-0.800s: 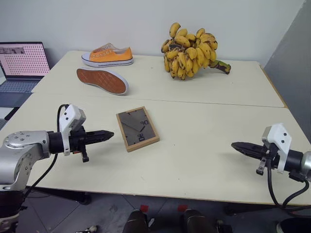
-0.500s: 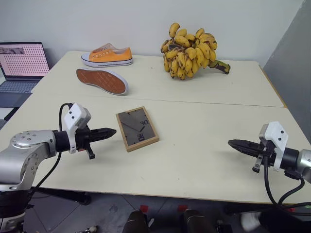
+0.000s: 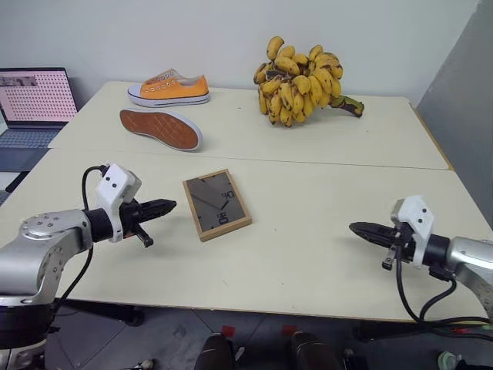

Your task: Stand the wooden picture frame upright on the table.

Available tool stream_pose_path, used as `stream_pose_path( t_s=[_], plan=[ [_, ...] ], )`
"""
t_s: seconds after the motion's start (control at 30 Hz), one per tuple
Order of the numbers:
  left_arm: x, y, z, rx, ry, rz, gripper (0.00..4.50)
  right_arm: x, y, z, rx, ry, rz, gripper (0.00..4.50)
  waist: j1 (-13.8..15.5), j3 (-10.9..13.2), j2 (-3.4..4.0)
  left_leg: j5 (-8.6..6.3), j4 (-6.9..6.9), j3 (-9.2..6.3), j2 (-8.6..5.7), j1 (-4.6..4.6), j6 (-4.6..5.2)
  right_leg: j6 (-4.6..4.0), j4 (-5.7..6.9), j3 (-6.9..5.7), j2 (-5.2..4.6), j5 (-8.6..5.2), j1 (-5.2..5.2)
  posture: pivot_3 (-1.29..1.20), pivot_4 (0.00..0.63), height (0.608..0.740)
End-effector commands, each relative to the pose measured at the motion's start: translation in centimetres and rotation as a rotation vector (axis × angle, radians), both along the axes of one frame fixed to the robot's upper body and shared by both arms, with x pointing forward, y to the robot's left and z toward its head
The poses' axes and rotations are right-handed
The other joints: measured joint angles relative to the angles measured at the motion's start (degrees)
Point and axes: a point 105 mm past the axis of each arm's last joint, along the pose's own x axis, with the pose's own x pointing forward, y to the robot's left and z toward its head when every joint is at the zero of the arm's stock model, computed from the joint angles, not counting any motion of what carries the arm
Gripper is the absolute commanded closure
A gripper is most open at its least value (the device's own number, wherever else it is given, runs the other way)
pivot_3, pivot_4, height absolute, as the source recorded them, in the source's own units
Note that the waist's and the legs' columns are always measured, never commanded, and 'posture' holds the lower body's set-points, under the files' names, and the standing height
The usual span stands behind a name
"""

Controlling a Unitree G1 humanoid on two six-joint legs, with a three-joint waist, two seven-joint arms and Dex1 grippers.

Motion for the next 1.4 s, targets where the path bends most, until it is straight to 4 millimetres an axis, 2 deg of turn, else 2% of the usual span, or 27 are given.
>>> stream_pose_path(
  t_s=[0.03, 0.13, 0.23, 0.43, 0.7, 0.73, 0.87, 1.1, 1.3, 1.4],
  plan=[
    [2.3, 4.2, -0.2, 0.048, -0.094, 0.267, 4.49, 2.9, 1.2, 0.0, -0.052, -0.137, -0.077, 4.49, -0.06, -0.02, -0.02, 0.00, 0.01, -0.01, 0.00, 0.01, 0.00, 0.01, 0.01, 0.00, 0.01, 0.01, 0.00, 0.00, 0.150, 0.740],
    [4.1, 5.4, -1.6, 0.052, -0.114, 0.391, 4.49, 5.1, 3.0, -1.0, -0.025, -0.177, -0.137, 4.49, -0.24, -0.02, -0.03, 0.01, 0.07, -0.02, 0.01, 0.04, 0.00, 0.01, 0.07, 0.00, 0.03, 0.05, 0.01, 0.00, 0.150, 0.740],
    [6.1, 4.8, -2.8, 0.035, -0.121, 0.435, 4.49, 6.7, 4.7, -2.2, -0.020, -0.193, -0.174, 4.49, 0.01, -0.02, -0.03, 0.02, 0.13, -0.05, -0.01, -0.09, -0.01, -0.21, 0.07, -0.03, 0.02, 0.20, -0.04, 0.00, 0.150, 0.740],
    [8.7, 1.5, -4.5, 0.009, -0.104, 0.382, 4.49, 7.9, 8.2, -4.4, 0.001, -0.171, -0.143, 4.49, 0.94, -0.03, -0.05, 0.02, 0.29, -0.13, -0.06, -0.26, -0.01, -0.19, 0.09, -0.13, -0.01, 0.24, -0.10, 0.00, 0.150, 0.740],
    [10.5, -2.7, -5.4, -0.020, -0.080, 0.251, 4.49, 9.0, 11.5, -5.7, 0.031, -0.151, -0.114, 4.49, 0.88, -0.05, -0.05, 0.03, 0.43, -0.15, -0.06, -0.13, -0.02, -0.18, 0.42, -0.15, 0.00, 0.24, -0.05, 0.00, 0.150, 0.740],
    [10.6, -3.2, -5.6, -0.021, -0.077, 0.235, 4.49, 9.1, 11.6, -5.7, 0.033, -0.152, -0.115, 4.49, 0.91, -0.06, -0.06, 0.02, 0.43, -0.15, -0.06, -0.11, -0.02, -0.18, 0.43, -0.15, 0.01, 0.24, -0.04, 0.00, 0.150, 0.740],
    [11.1, -7.4, -5.9, -0.053, -0.064, 0.116, 4.49, 9.8, 11.4, -5.4, 0.042, -0.170, -0.146, 4.49, 1.14, -0.07, -0.06, 0.02, 0.46, -0.17, -0.11, -0.07, -0.02, -0.18, 0.46, -0.16, -0.01, 0.24, 0.02, 0.00, 0.150, 0.740],
    [10.6, -12.2, -6.6, -0.097, -0.033, -0.025, 4.49, 10.3, 10.6, -5.1, 0.045, -0.183, -0.181, 4.49, 1.24, -0.09, -0.07, 0.02, 0.47, -0.21, -0.16, -0.07, -0.02, -0.18, 0.46, -0.19, -0.05, 0.24, 0.07, 0.00, 0.150, 0.740],
    [9.0, -14.9, -7.1, -0.110, -0.009, -0.142, 4.49, 10.3, 9.1, -5.1, 0.039, -0.191, -0.224, 4.49, 1.27, -0.09, -0.07, 0.02, 0.47, -0.24, -0.22, -0.08, -0.02, -0.17, 0.44, -0.21, -0.10, 0.24, 0.11, 0.00, 0.150, 0.740],
    [8.4, -15.6, -7.1, -0.116, 0.007, -0.170, 4.49, 9.5, 8.1, -4.8, 0.041, -0.193, -0.236, 4.49, 1.26, -0.09, -0.07, 0.02, 0.47, -0.25, -0.22, -0.08, -0.02, -0.17, 0.44, -0.22, -0.10, 0.24, 0.11, 0.00, 0.150, 0.740]
  ],
)
